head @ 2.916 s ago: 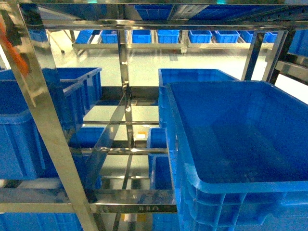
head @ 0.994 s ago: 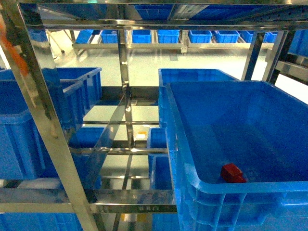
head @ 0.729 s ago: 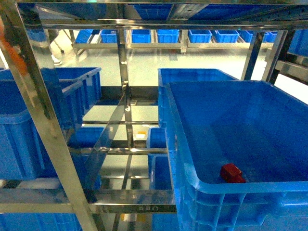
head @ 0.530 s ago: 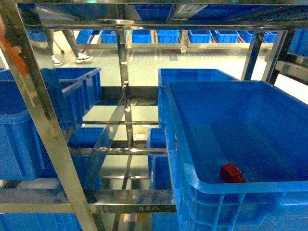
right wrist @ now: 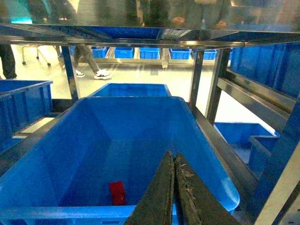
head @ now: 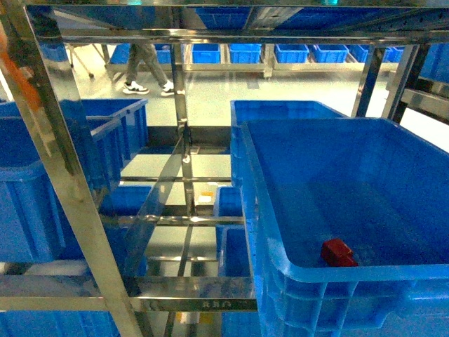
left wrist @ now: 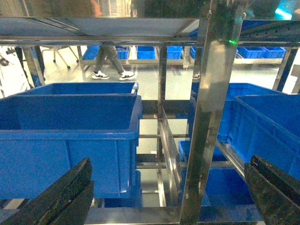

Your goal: Pick red block from blue box to shelf

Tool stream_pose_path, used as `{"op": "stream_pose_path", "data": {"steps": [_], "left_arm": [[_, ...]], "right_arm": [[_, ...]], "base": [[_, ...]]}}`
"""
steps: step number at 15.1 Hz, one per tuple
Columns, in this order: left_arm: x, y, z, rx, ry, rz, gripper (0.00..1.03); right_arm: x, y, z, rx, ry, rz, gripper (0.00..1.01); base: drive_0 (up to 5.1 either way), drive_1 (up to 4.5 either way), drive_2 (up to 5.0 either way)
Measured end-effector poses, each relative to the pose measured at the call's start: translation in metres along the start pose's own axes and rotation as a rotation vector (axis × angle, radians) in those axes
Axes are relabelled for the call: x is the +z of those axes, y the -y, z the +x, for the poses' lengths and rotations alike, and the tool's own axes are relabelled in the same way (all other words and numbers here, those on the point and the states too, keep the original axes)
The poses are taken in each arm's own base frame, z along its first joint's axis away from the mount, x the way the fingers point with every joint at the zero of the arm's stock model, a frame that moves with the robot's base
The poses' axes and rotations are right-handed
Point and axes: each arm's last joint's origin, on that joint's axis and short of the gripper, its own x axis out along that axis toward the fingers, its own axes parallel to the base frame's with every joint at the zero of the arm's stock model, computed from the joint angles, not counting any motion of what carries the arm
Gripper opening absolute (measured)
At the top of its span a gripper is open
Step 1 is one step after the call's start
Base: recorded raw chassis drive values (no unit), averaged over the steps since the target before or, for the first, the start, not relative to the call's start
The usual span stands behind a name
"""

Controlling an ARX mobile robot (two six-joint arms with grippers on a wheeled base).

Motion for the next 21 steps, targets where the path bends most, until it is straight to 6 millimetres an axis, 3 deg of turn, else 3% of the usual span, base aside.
{"op": "stream_pose_path", "data": {"steps": [11,12,17,18,21], "left_arm": [[0.0,0.0,0.0,0.001,0.0,0.0,0.98],[0.0,0.0,0.0,0.0,0.0,0.0,0.98],[0.0,0.0,0.0,0.0,0.0,0.0,0.98],[0.0,0.0,0.0,0.0,0.0,0.0,0.98],[0.0,0.0,0.0,0.0,0.0,0.0,0.98]], "right_arm": [[-0.007,0.0,-0.022,0.002,-0.054,0.0,0.02],[-0.001,0.0,-0.025,0.003,0.013,0.0,0.02],[-0.003,0.0,-0.025,0.003,-0.008,0.0,0.02],[-0.003,0.0,-0.025,0.003,-0.008,0.0,0.08],[-0.003,0.0,-0.025,0.003,-0.008,0.0,0.46]], "base": [[0.0,0.0,0.0],[0.0,0.0,0.0],[0.0,0.0,0.0],[0.0,0.0,0.0],[0.0,0.0,0.0]]}}
